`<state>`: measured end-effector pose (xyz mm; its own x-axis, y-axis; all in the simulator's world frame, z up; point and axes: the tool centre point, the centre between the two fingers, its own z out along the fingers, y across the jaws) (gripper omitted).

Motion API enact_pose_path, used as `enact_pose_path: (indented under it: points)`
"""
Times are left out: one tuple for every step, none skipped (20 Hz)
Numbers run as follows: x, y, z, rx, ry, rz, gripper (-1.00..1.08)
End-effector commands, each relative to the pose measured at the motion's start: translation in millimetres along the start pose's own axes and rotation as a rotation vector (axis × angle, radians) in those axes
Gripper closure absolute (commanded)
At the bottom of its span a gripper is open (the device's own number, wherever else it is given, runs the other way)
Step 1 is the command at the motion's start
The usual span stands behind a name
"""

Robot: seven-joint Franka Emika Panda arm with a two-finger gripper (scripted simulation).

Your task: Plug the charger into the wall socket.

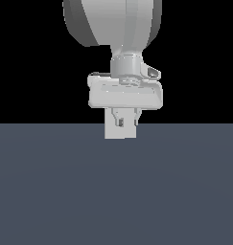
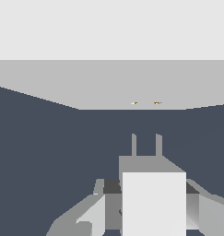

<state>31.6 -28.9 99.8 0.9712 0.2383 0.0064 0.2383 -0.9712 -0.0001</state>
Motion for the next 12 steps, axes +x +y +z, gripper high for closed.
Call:
enact_pose_path:
  points:
    - [9,0,0,0.000,0.000,0.000,1.08]
    - [13,0,0,0.000,0.000,0.000,1.08]
    - [16,-1,0,0.000,0.000,-0.001,1.08]
    - [20,-1,0,0.000,0.000,-0.001,1.08]
    - [23,-1,0,0.000,0.000,-0.001,1.08]
    - [25,0,0,0.000,0.000,-0.001,1.08]
    - [27,0,0,0.000,0.000,-0.001,1.08]
    - [29,0,0,0.000,0.000,-0.001,1.08]
    - [31,0,0,0.000,0.000,-0.001,1.08]
    - [32,0,0,0.000,0.000,-0.001,1.08]
    - [33,0,0,0.000,0.000,-0.001,1.08]
    - [34,0,0,0.000,0.000,-0.001,1.08]
